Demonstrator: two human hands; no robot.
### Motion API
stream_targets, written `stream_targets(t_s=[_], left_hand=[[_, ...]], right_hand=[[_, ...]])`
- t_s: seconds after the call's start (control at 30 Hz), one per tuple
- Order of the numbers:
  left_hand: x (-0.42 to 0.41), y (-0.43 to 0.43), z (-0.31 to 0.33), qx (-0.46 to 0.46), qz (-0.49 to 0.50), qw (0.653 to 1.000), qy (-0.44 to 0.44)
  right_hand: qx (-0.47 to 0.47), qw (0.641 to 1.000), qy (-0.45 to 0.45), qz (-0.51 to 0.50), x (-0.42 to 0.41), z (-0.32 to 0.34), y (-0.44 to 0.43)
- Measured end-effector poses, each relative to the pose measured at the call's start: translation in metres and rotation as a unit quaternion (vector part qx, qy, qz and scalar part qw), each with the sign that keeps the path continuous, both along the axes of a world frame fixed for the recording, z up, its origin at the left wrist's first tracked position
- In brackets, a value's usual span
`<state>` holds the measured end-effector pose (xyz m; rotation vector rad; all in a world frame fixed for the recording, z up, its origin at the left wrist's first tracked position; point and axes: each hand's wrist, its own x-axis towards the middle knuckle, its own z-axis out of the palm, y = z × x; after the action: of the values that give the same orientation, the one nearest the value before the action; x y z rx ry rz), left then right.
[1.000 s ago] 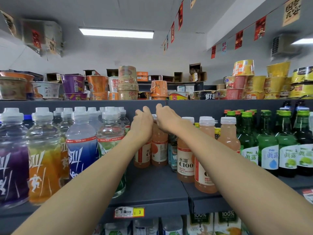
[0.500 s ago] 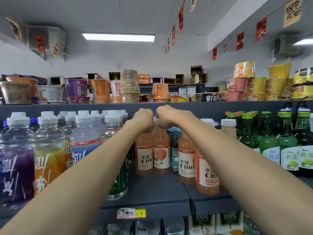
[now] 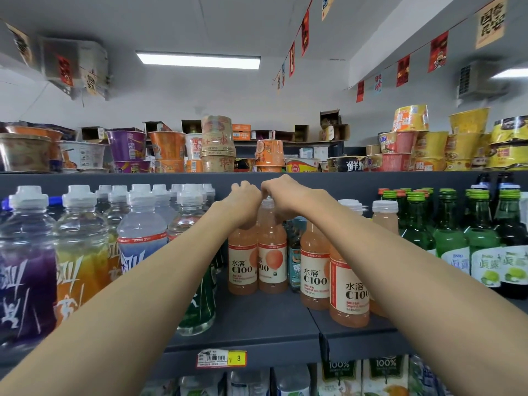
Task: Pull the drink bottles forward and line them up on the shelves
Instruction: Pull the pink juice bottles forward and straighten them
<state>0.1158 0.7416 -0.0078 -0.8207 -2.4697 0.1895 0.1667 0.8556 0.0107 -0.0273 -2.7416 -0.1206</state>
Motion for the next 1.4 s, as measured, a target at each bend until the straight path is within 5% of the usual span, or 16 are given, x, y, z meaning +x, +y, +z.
stream_targets(t_s=[0.4, 0.63, 1.4], left_hand=[[0.004, -0.005, -0.009, 0.076, -0.003, 0.996, -0.046], [0.011, -0.008, -0.011, 0.054, 0.021, 0.998, -0.004], [0.01, -0.008, -0.021, -0.019, 0.047, 0.996, 0.068]], right_hand=[[0.022, 1.0, 0.011, -0.018, 0.003, -0.006, -0.001], [0.151, 0.986, 0.066, -0.024, 0.01, -0.009, 0.001], [0.117, 0.991, 0.057, 0.014, 0.009, -0.023, 0.001]])
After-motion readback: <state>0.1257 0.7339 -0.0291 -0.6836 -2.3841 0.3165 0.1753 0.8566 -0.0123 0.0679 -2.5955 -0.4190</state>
